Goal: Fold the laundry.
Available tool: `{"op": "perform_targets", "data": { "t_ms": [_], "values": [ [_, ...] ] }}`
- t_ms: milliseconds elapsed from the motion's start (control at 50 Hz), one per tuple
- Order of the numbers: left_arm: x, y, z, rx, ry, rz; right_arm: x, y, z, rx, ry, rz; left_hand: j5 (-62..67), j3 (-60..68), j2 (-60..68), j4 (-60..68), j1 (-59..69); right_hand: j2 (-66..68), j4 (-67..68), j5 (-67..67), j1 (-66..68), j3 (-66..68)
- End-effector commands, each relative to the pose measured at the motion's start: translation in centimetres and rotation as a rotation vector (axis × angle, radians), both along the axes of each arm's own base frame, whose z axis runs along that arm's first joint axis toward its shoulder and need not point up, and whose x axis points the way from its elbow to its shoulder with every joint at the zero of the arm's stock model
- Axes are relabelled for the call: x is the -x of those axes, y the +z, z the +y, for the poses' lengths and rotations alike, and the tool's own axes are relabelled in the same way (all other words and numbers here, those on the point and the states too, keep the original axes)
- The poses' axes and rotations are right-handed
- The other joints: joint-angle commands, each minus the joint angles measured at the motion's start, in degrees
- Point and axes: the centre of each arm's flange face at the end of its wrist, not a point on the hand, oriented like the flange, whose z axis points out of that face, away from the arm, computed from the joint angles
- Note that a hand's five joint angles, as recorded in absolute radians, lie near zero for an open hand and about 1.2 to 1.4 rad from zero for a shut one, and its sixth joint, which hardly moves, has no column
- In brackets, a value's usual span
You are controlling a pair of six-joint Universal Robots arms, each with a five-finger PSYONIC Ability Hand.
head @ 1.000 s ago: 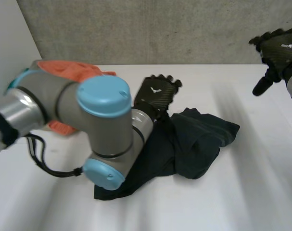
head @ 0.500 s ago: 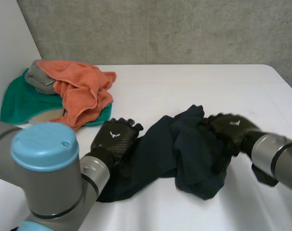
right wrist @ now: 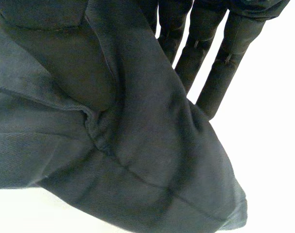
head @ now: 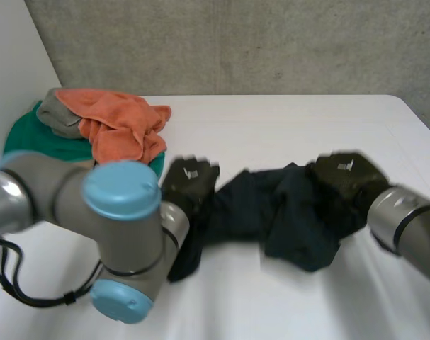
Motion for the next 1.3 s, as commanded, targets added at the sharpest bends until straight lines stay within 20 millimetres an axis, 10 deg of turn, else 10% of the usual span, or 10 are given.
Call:
{"op": "perform_targets", "data": {
  "t_ms": [20,180,340,460,520,620,820,1060,1300],
  "values": [
    [-2.8,10.9,2.6,0.053,0.033,0.316,1.2,7.5,-2.0,0.288,0.0,0.137,14.8,12.7,12.2,11.7,14.9,15.3,12.6,17.8,20.7,14.6],
    [-3.7,10.6,4.4,-0.17,0.007,0.429,-0.4,7.7,-7.4,0.346,0.016,0.157,14.8,12.7,12.2,11.7,14.9,15.3,12.6,17.8,20.7,14.6],
    [-3.5,1.9,2.3,-0.456,0.124,0.338,-5.2,2.5,-10.3,0.451,0.166,0.284,14.8,12.7,12.2,11.7,14.9,15.3,12.6,17.8,20.7,14.6],
    [-3.6,-1.0,0.7,-0.53,0.195,0.317,-6.3,-3.0,-12.7,0.518,0.162,0.379,14.8,12.7,12.2,11.7,14.9,-54.7,-57.4,-52.2,-49.3,-55.4],
    [-3.8,-0.5,-0.3,-0.506,0.22,0.333,-5.7,-2.7,-13.2,0.528,0.071,0.391,13.0,10.9,10.4,9.9,13.1,-54.7,-57.4,-52.2,-49.3,-55.4],
    [-5.6,4.3,-1.5,-0.365,0.266,0.417,-4.0,1.0,-12.2,0.531,-0.095,0.328,-32.9,-34.9,-35.5,-36.0,-32.8,-54.7,-57.4,-52.2,-49.3,-55.4],
    [-6.1,9.9,1.0,-0.119,0.156,0.413,-1.7,3.2,-6.9,0.326,-0.097,0.189,-37.6,-39.7,-40.3,-40.8,-37.5,-54.7,-57.4,-52.2,-49.3,-55.4],
    [3.1,4.6,6.9,0.138,-0.206,-0.018,2.8,-1.0,-5.5,-0.234,-0.312,-0.163,-38.0,-40.0,-40.6,-41.1,-37.9,-54.7,-57.4,-52.2,-49.3,-55.4],
    [5.9,-0.3,5.4,0.159,-0.232,-0.158,2.3,-6.1,-7.4,-0.373,-0.324,-0.309,-15.5,-17.6,-18.1,-18.6,-15.4,-45.1,-47.7,-42.6,-39.7,-45.8]
  ]
}}
